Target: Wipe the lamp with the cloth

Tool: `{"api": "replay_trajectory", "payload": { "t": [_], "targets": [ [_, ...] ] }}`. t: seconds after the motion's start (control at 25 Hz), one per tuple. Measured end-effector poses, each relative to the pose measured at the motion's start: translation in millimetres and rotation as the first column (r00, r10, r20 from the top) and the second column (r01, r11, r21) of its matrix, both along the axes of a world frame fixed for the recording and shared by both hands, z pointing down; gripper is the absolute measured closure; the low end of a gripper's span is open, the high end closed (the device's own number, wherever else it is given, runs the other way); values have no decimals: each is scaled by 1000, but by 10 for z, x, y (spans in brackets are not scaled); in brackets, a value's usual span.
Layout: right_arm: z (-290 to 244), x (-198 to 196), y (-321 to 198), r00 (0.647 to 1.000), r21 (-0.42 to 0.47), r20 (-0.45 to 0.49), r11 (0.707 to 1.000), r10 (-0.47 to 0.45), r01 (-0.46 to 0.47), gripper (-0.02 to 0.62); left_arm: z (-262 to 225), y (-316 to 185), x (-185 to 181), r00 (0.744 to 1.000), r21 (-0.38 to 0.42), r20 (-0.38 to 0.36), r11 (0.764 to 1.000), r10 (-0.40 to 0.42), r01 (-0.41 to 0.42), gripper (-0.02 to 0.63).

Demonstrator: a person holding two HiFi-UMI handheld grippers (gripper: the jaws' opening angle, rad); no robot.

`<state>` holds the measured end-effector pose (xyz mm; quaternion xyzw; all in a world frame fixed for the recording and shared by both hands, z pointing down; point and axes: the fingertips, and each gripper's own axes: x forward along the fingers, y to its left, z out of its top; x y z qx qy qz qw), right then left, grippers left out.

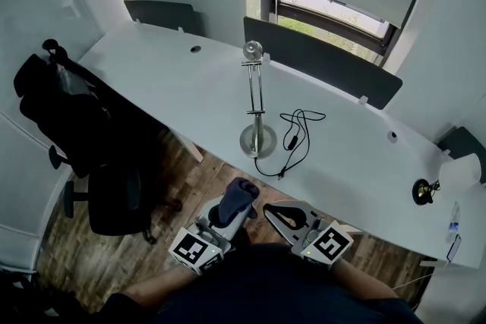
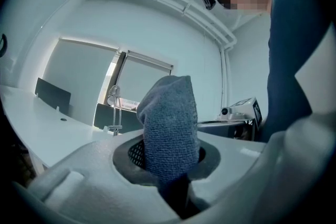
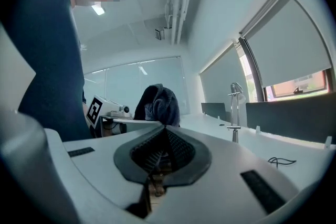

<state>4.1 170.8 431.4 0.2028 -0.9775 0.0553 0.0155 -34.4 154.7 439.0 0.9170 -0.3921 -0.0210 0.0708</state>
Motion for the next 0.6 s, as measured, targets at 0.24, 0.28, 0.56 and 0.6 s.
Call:
{"api": "replay_trajectory", "payload": {
  "t": [0.24, 0.28, 0.56, 0.6],
  "targets": [
    [-146, -288, -971, 993, 4, -13, 993, 114, -114, 583, -152, -883, -347, 998, -1, -22, 999, 51, -51, 526],
    [-163, -339, -1116, 991, -2, -12, 991, 132, -132, 583, -163, -1026, -405, 998, -5, -25, 998, 62, -62, 526],
    [-212, -553, -1879, 966, -32, -35, 966, 256, -257, 583, -336, -1807, -734, 988, 11, -36, 989, 150, -149, 526],
    [-222, -559, -1976, 962, -27, -35, 962, 272, -273, 583, -345, -1892, -770, 987, 12, -37, 988, 156, -156, 526]
  ]
}}
